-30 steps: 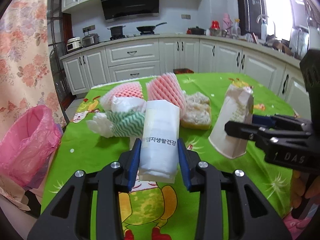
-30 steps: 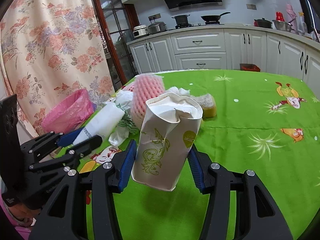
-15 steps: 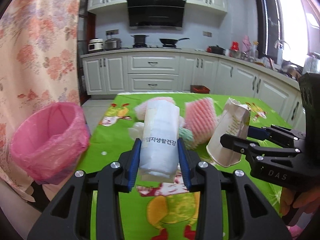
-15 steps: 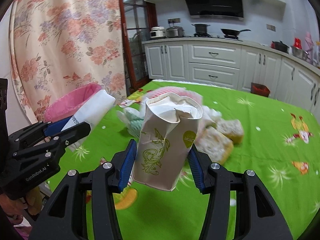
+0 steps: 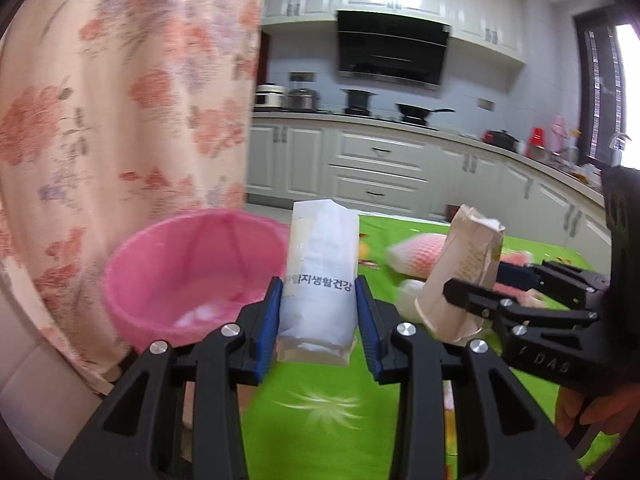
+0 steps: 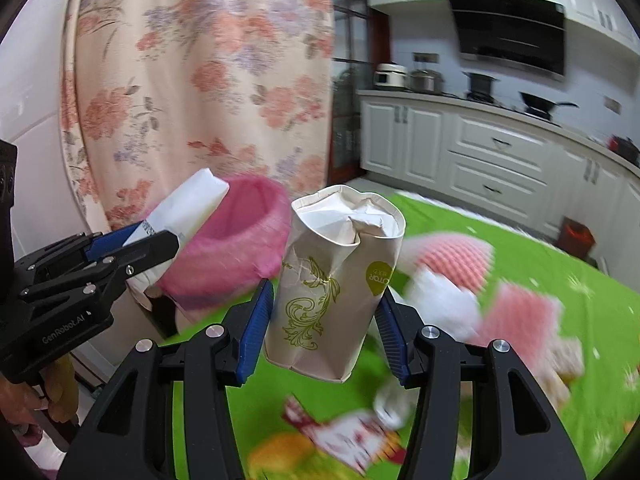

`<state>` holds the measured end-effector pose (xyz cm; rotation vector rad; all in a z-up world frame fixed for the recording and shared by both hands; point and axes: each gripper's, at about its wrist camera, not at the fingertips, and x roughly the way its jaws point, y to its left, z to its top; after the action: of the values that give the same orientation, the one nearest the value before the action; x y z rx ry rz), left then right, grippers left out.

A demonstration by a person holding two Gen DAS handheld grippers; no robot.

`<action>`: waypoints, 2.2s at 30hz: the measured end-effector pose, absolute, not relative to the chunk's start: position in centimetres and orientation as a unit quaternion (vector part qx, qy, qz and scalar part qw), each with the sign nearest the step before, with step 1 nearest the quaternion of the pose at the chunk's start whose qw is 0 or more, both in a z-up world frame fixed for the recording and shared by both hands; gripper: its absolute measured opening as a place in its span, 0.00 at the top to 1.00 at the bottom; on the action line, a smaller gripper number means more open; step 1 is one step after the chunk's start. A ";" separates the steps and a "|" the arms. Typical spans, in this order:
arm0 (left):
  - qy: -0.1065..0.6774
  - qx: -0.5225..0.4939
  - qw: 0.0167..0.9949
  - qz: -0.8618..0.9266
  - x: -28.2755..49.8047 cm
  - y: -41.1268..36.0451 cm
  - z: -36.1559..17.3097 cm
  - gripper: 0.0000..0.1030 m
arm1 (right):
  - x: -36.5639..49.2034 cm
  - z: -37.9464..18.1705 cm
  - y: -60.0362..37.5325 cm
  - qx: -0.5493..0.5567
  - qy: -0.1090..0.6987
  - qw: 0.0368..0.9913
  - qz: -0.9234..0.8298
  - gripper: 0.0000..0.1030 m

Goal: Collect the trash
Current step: 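Carry the paper roll and printed cup over the pink wastebasket and open both grippers, then move both open grippers back to the trash pile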

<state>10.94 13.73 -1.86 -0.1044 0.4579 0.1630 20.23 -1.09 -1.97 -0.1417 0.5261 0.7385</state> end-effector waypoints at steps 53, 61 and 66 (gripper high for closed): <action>0.258 -0.103 0.945 0.174 12.6 20.5 -4.2 0.06 | 22.6 -3.1 2.3 -0.085 0.260 0.882 0.383 0.27; 0.280 -0.083 0.951 0.105 14.1 13.4 -5.1 0.06 | 21.8 -4.7 -6.1 -0.042 0.284 0.903 0.319 0.26; 0.293 -0.071 0.952 0.062 15.3 9.1 -5.7 0.06 | 21.4 -5.6 -10.2 -0.032 0.288 0.914 0.284 0.26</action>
<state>15.30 9.15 -5.74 -0.1446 0.5947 0.1266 21.35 -10.15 -5.56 -0.0663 0.5933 0.5855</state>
